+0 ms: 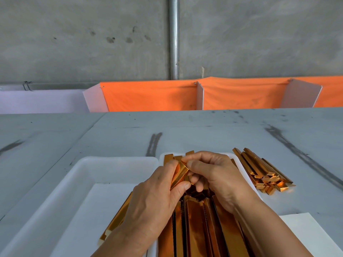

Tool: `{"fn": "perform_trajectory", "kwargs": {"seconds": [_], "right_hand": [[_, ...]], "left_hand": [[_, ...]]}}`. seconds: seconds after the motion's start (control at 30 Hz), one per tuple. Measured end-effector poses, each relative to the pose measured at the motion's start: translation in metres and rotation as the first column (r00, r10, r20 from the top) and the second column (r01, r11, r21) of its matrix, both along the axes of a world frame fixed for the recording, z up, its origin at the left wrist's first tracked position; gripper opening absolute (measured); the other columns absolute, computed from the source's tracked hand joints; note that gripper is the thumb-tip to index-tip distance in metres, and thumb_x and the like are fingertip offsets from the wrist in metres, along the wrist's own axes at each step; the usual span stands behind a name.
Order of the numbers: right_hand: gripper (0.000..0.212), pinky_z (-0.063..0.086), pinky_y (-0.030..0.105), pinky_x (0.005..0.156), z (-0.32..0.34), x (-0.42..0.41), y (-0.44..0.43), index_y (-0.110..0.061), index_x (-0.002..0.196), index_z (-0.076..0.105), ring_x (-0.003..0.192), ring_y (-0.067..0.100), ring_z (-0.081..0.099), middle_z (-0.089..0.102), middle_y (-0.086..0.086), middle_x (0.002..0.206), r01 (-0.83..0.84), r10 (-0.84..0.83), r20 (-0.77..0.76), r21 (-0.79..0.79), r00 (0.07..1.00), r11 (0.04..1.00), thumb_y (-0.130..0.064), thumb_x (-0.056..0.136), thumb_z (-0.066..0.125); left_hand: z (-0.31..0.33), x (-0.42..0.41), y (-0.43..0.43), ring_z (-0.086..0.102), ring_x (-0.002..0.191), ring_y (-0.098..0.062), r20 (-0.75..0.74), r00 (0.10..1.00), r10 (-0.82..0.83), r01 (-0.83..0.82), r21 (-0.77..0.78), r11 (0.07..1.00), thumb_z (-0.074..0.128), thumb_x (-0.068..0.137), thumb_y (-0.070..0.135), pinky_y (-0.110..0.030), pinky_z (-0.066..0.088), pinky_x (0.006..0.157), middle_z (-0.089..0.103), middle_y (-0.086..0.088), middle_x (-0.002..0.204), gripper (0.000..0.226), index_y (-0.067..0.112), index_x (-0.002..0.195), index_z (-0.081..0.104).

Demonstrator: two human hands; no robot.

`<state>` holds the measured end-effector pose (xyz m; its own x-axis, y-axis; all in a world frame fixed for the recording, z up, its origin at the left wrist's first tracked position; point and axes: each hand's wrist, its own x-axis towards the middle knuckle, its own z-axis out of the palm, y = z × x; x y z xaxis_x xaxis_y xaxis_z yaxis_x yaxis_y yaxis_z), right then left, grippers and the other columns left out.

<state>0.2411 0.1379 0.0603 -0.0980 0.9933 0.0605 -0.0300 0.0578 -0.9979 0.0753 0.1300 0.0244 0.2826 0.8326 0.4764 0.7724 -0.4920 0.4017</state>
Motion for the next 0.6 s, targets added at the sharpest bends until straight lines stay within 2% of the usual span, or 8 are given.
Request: {"fn": "perform_trajectory", "kwargs": {"seconds": [0.13, 0.33, 0.6], "right_hand": [[0.013, 0.047, 0.022, 0.046, 0.0014, 0.0008, 0.0000, -0.009, 0.085, 0.076, 0.042, 0.016, 0.052, 0.063, 0.013, 0.062, 0.002, -0.006, -0.057, -0.058, 0.998, 0.998, -0.005, 0.091, 0.066], [0.024, 0.045, 0.020, 0.042, 0.0028, 0.0011, -0.0013, -0.016, 0.069, 0.074, 0.039, 0.014, 0.053, 0.065, 0.010, 0.061, 0.007, -0.011, -0.053, -0.081, 0.999, 0.997, -0.005, 0.089, 0.067], [0.015, 0.048, 0.020, 0.040, 0.0065, 0.0061, -0.0020, -0.011, 0.073, 0.077, 0.039, 0.014, 0.055, 0.069, 0.014, 0.067, 0.003, -0.014, -0.078, -0.133, 0.997, 0.991, -0.004, 0.085, 0.071]], "left_hand": [[-0.0010, -0.0001, 0.0004, 0.057, 0.083, -0.001, -0.001, 1.000, -0.011, 0.011, 0.012, 1.000, 0.019, 0.080, 0.076, -0.009, 0.044, 0.066, 0.050, 0.022, 0.101, 0.056, 0.048, 0.129, 0.020], [-0.0018, -0.0010, 0.0005, 0.057, 0.082, -0.001, -0.030, 0.999, -0.011, 0.012, 0.032, 0.999, 0.017, 0.081, 0.076, -0.010, 0.044, 0.066, 0.049, 0.022, 0.101, 0.056, 0.047, 0.129, 0.020], [-0.0007, -0.0002, -0.0011, 0.058, 0.088, -0.002, -0.061, 0.998, -0.002, 0.005, 0.049, 0.999, 0.015, 0.080, 0.076, -0.013, 0.048, 0.072, 0.050, 0.021, 0.109, 0.060, 0.046, 0.132, 0.017]]}}
